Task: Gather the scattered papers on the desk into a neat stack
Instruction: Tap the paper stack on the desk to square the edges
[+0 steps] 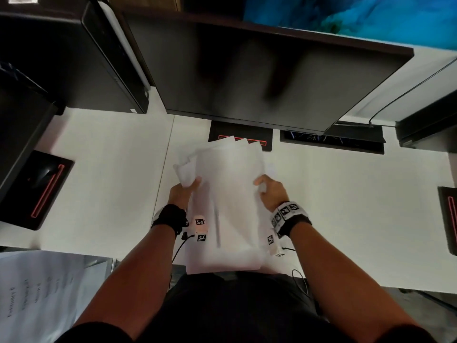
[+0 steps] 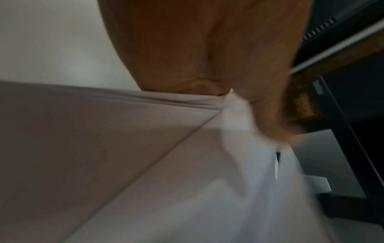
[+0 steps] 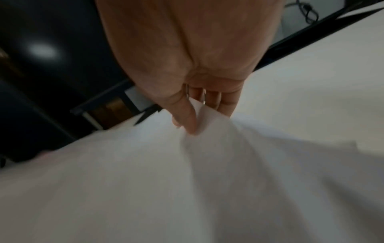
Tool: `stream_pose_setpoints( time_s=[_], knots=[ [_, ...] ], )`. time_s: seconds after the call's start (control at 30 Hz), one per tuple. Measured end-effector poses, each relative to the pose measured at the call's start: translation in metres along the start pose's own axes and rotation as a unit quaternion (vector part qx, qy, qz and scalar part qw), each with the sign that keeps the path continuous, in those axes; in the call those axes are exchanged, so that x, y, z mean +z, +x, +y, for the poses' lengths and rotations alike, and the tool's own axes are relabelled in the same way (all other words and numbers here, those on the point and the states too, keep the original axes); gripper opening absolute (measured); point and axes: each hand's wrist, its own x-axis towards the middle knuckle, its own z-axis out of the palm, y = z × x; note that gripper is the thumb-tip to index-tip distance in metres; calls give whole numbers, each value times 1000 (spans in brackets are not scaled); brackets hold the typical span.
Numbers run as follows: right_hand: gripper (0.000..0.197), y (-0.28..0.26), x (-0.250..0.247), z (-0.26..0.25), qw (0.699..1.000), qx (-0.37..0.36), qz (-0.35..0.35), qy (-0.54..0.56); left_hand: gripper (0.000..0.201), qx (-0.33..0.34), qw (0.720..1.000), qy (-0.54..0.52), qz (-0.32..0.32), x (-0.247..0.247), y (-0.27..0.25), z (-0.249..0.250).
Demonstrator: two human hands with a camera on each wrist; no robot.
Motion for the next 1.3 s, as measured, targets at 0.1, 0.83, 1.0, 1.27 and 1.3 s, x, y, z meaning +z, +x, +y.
stream_pose_setpoints(
  time_s=[0.1, 0.83, 1.0, 1.27, 1.3],
  knots=[
    [36, 1, 12, -3, 998, -18, -43, 43, 16, 9, 997, 75, 29, 4, 3, 1],
    [28, 9, -16, 43, 960, 270, 33, 63, 25, 97, 990, 66, 83, 22, 10, -6],
    [21, 1, -24, 56, 966, 253, 53, 15, 22, 152, 978, 114, 88, 28, 7, 0],
    [19, -13, -29, 46, 984, 156, 85, -28, 46, 169, 967, 175, 76, 40, 12, -1],
    [18, -13, -27, 44, 985, 147, 83, -23, 54, 175, 967, 171, 74, 42, 10, 2]
  ],
)
